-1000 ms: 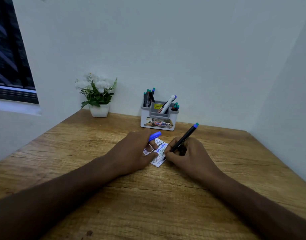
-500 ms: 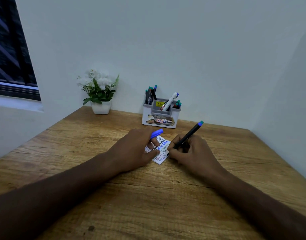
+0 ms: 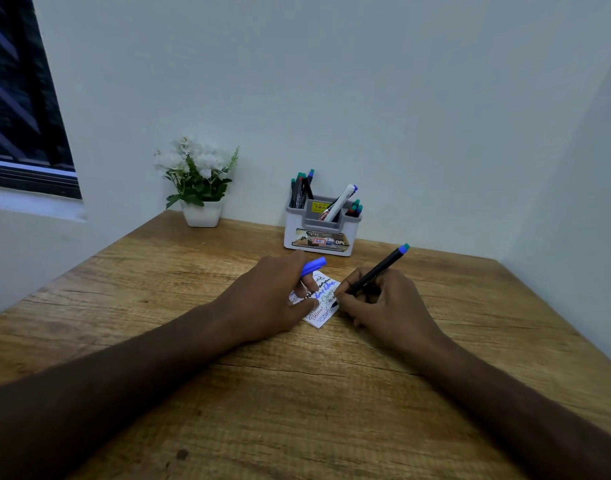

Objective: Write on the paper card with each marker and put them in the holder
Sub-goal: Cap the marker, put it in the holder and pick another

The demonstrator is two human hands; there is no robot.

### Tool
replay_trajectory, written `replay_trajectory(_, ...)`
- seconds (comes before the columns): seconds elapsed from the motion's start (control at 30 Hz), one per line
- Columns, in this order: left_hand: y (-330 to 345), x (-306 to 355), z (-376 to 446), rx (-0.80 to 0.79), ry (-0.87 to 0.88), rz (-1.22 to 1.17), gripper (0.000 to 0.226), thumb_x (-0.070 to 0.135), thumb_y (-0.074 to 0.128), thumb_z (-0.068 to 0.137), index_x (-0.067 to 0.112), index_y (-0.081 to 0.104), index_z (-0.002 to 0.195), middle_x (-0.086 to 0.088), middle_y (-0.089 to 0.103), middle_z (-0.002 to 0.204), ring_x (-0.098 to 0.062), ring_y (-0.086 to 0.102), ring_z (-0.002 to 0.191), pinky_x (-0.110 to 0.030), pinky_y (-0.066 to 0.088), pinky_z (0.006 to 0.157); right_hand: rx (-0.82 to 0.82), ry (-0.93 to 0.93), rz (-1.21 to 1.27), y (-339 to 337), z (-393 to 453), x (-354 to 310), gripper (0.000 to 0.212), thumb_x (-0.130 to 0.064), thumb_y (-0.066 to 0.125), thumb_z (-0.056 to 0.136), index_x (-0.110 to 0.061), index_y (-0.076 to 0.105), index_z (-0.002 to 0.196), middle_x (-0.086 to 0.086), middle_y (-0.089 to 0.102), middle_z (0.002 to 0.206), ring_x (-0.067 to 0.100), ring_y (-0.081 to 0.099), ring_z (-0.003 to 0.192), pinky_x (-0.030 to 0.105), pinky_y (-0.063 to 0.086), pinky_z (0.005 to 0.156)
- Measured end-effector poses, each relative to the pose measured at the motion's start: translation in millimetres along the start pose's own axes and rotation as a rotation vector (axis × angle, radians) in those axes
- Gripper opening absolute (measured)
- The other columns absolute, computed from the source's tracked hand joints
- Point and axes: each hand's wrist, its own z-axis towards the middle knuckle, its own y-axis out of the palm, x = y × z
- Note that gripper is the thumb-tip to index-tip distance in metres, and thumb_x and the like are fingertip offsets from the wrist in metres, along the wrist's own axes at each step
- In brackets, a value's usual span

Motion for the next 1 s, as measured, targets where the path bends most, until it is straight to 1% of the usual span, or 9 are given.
replay_trajectory(0.1, -0.5, 0.4, -0.6, -0.003, 0.003, -0.006, 0.035, 0.038, 0.078, 0.090, 0.030, 0.055, 0.114, 0.023, 0.065, 0.102, 0.007, 0.061, 0.088, -0.027, 0.054, 0.077, 0.000, 0.019, 0.017, -0.4, 0.6, 1.8, 0.007, -0.017, 0.078, 0.089, -0.023, 0.078, 0.086, 0.000, 0.078, 0.072, 0.010, 0.071, 0.061, 0.035, 0.063, 0.067)
replay_trajectory(0.2, -1.1, 1.0, -1.2, -0.005, -0.001, -0.007, 0.031, 0.037, 0.079, 0.090, 0.031, 0.053, 0.107, 0.022, 0.066, 0.102, 0.007, 0.062, 0.088, -0.030, 0.056, 0.077, -0.003, 0.024, 0.028, -0.2, 1.2, 2.8, 0.007, -0.017, 0.078, 0.089, -0.023, 0.078, 0.086, 0.000, 0.078, 0.072, 0.010, 0.071, 0.061, 0.033, 0.063, 0.066)
replay_trajectory(0.37, -1.8, 2.0, -1.1, 0.002, 0.013, -0.005, 0.034, 0.037, 0.079, 0.090, 0.040, 0.046, 0.099, 0.024, 0.064, 0.098, 0.010, 0.060, 0.084, -0.022, 0.048, 0.071, -0.011, 0.023, 0.030, -0.7, 2.0, 4.3, 0.007, -0.016, 0.076, 0.089, -0.022, 0.078, 0.085, 0.001, 0.078, 0.072, 0.011, 0.071, 0.061, 0.034, 0.063, 0.066)
replay_trajectory(0.43, -2.1, 2.4, -1.7, 0.001, 0.009, -0.004, 0.032, 0.038, 0.078, 0.091, 0.040, 0.048, 0.102, 0.025, 0.062, 0.097, 0.012, 0.058, 0.083, -0.020, 0.046, 0.070, -0.004, 0.026, 0.036, -1.2, 2.5, 5.2, 0.007, -0.016, 0.075, 0.089, -0.021, 0.078, 0.085, 0.001, 0.078, 0.072, 0.010, 0.072, 0.060, 0.030, 0.062, 0.064)
replay_trajectory(0.5, -1.9, 3.0, -1.6, -0.003, -0.001, -0.004, 0.031, 0.037, 0.078, 0.091, 0.034, 0.052, 0.108, 0.026, 0.061, 0.095, 0.009, 0.060, 0.086, -0.024, 0.050, 0.075, -0.003, 0.027, 0.036, -0.5, 3.0, 6.0, 0.007, -0.017, 0.075, 0.090, -0.022, 0.078, 0.086, 0.001, 0.078, 0.072, 0.010, 0.072, 0.060, 0.029, 0.062, 0.064)
replay_trajectory(0.57, -1.8, 2.5, -1.5, 0.001, -0.001, -0.004, 0.031, 0.037, 0.078, 0.091, 0.035, 0.050, 0.104, 0.028, 0.059, 0.092, 0.008, 0.060, 0.088, -0.026, 0.050, 0.075, 0.007, 0.036, 0.054, 0.1, 3.7, 6.5, 0.004, -0.018, 0.075, 0.090, -0.021, 0.078, 0.088, 0.001, 0.079, 0.073, 0.012, 0.073, 0.062, 0.031, 0.063, 0.066)
replay_trajectory(0.67, -1.2, 1.8, -1.0, 0.005, 0.000, 0.001, 0.034, 0.037, 0.078, 0.091, 0.039, 0.046, 0.100, 0.029, 0.058, 0.091, 0.012, 0.056, 0.079, -0.020, 0.042, 0.068, 0.005, 0.041, 0.051, 0.6, 4.7, 8.6, 0.002, -0.020, 0.076, 0.090, -0.022, 0.078, 0.090, 0.000, 0.079, 0.074, 0.011, 0.074, 0.062, 0.028, 0.063, 0.065)
replay_trajectory(0.83, 0.4, 0.8, -0.5, -0.006, -0.006, -0.005, 0.035, 0.038, 0.078, 0.091, 0.035, 0.054, 0.117, 0.030, 0.058, 0.094, 0.012, 0.057, 0.083, -0.026, 0.051, 0.077, 0.054, 0.035, 0.083, -2.5, 8.4, 9.0, 0.006, -0.019, 0.076, 0.091, -0.022, 0.078, 0.086, -0.004, 0.079, 0.072, 0.007, 0.073, 0.060, 0.021, 0.058, 0.059)
replay_trajectory(1.0, 2.5, 0.3, -1.8, -0.020, 0.017, 0.056, 0.033, 0.039, 0.073, 0.094, 0.039, 0.049, 0.116, 0.021, 0.062, 0.106, -0.004, 0.055, 0.088, -0.038, 0.055, 0.078, 0.034, 0.040, 0.084, -6.7, 12.9, 11.7, 0.007, -0.020, 0.078, 0.089, -0.022, 0.079, 0.083, -0.002, 0.080, 0.078, 0.012, 0.073, 0.067, 0.033, 0.062, 0.066)
